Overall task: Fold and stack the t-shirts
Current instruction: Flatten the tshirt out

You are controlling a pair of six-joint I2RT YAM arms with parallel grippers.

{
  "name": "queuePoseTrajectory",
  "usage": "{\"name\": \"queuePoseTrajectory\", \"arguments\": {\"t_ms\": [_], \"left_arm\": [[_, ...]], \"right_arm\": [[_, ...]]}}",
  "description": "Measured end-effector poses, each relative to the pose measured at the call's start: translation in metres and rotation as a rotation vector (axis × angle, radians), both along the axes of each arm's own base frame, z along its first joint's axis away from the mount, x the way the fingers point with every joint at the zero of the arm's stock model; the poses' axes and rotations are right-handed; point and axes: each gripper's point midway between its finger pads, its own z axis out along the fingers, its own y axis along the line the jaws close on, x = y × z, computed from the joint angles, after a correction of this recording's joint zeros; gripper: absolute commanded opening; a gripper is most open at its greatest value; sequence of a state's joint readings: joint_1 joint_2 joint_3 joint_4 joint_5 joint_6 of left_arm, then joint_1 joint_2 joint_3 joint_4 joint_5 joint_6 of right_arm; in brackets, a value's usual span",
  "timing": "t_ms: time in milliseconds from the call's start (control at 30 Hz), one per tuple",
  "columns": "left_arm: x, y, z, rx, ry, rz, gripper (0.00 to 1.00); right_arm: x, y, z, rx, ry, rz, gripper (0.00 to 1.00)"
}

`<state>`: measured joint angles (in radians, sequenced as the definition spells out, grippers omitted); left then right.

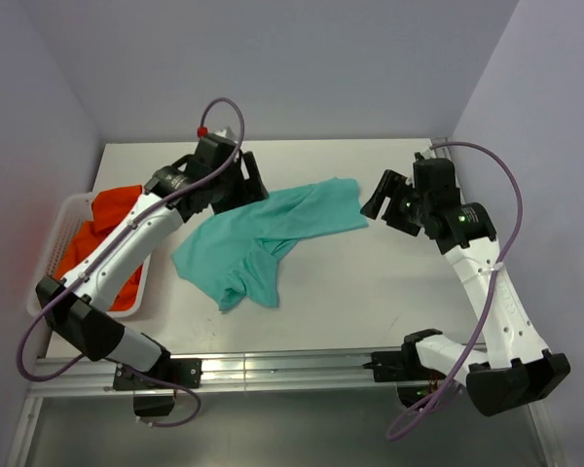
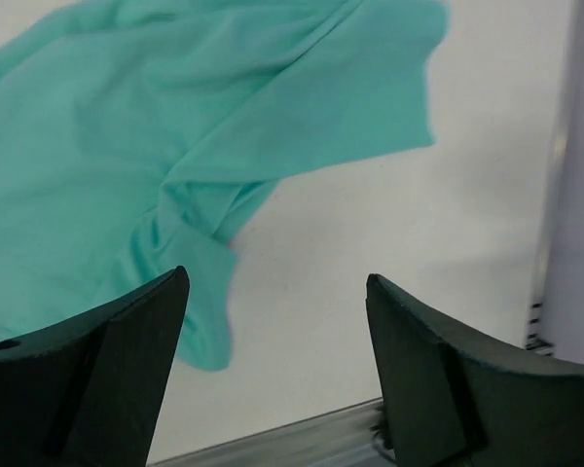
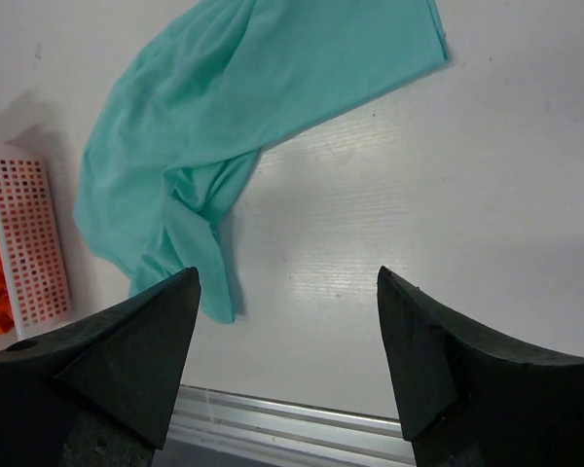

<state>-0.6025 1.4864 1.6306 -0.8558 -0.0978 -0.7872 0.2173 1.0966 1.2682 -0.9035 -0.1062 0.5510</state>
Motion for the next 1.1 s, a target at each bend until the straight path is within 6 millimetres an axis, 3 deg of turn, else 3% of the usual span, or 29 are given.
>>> {"name": "queuePoseTrajectory", "arguments": {"t_ms": [133, 233, 400, 567, 700, 800, 1100], "left_arm": [[-0.019, 0.007, -0.064, 0.083, 0.129, -0.04, 0.78], [-0.039, 0.01, -0.104, 0.133, 0.226, -0.102, 0.64], [-0.071, -0.005, -0.155, 0.272, 0.335, -0.263, 0.6], [-0.112, -0.034, -0.173, 0.353, 0.36, -0.45, 0.54], [-0.123, -0.042, -0.171, 0.395, 0.34, -0.491, 0.54], [-0.128, -0.043, -0.18, 0.441, 0.341, -0.501, 0.54], [-0.142, -0.03, -0.233, 0.56, 0.44, -0.509, 0.61]], "right_arm": [[-0.008, -0.001, 0.0, -0.001, -0.021, 0.01, 0.81], [-0.01, -0.005, -0.01, -0.022, 0.001, 0.003, 0.78], [-0.002, -0.011, -0.036, -0.077, 0.084, -0.015, 0.75], [0.007, -0.012, -0.058, -0.117, 0.161, -0.011, 0.74], [0.012, -0.012, -0.063, -0.13, 0.188, -0.008, 0.73], [0.014, -0.012, -0.066, -0.133, 0.199, -0.005, 0.73], [0.023, -0.012, -0.071, -0.163, 0.232, 0.015, 0.73]]}}
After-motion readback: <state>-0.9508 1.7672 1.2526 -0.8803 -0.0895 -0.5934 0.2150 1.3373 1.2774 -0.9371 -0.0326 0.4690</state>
